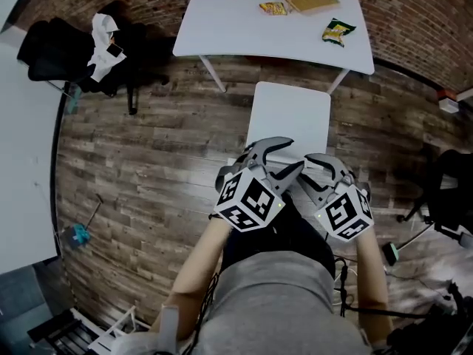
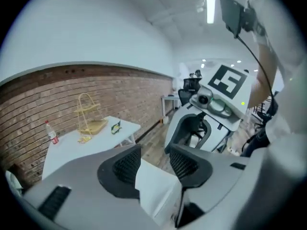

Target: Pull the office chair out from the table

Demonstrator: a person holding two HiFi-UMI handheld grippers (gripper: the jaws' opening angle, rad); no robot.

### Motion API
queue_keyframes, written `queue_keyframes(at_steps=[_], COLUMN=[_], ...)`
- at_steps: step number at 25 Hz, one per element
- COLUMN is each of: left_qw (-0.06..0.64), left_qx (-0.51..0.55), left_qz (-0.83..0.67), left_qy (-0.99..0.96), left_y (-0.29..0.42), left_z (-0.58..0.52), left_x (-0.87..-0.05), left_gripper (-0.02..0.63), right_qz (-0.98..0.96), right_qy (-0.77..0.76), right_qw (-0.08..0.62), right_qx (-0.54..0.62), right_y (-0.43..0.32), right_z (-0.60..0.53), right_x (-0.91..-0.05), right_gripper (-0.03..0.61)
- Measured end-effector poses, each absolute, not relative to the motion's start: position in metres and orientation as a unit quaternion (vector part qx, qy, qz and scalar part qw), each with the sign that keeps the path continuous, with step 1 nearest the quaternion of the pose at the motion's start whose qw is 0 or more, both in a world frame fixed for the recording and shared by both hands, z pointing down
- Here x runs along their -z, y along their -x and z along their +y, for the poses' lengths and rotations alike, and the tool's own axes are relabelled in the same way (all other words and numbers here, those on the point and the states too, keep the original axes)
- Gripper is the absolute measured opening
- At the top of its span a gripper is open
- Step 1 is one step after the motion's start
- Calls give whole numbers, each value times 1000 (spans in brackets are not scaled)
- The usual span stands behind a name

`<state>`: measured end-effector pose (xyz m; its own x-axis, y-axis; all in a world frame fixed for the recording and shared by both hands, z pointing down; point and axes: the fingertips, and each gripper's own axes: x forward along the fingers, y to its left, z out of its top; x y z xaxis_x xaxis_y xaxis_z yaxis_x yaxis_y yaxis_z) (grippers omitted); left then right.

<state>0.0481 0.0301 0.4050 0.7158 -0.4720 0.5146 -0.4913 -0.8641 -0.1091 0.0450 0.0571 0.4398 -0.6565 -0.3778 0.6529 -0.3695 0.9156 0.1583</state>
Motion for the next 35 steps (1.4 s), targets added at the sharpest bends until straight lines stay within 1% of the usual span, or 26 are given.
queue_keyframes(at_steps=[2,5,6,9,10,12,14,18,23,27,35], left_qw=[13,0,-7,-29,-29,-17,-5,10,-3,12,30], left_qx=[-230,-185,-179,-177,-172,-154,-138,-111,-120,-112,-109], left_qz=[-295,-348,-365,-413,-426,-443,-454,-462,-469,-471,-472], left_qy=[-927,-919,-914,-893,-888,-883,-880,-880,-875,-875,-874], left_y=[-42,-34,-32,-26,-25,-24,-25,-29,-31,-30,-30], left_z=[18,7,4,-4,-6,-9,-11,-14,-13,-14,-13], left_x=[-380,-352,-347,-339,-337,-332,-327,-316,-315,-316,-321], left_gripper=[196,194,180,72,53,31,31,29,29,29,29], right_qz=[-917,-912,-907,-892,-889,-882,-874,-863,-858,-849,-853], right_qy=[-255,-340,-365,-423,-436,-456,-474,-494,-503,-519,-513], right_qw=[307,231,210,150,124,73,45,35,35,48,38], right_qx=[4,-12,-18,-51,-65,-90,-100,-101,-97,-84,-92], right_y=[-52,-63,-67,-76,-78,-83,-88,-93,-95,-95,-90], right_z=[38,14,9,-1,-3,-7,-9,-13,-14,-15,-14], right_x=[-418,-388,-381,-363,-357,-348,-343,-337,-333,-330,-331], right_gripper=[142,77,66,51,46,34,28,17,15,15,15])
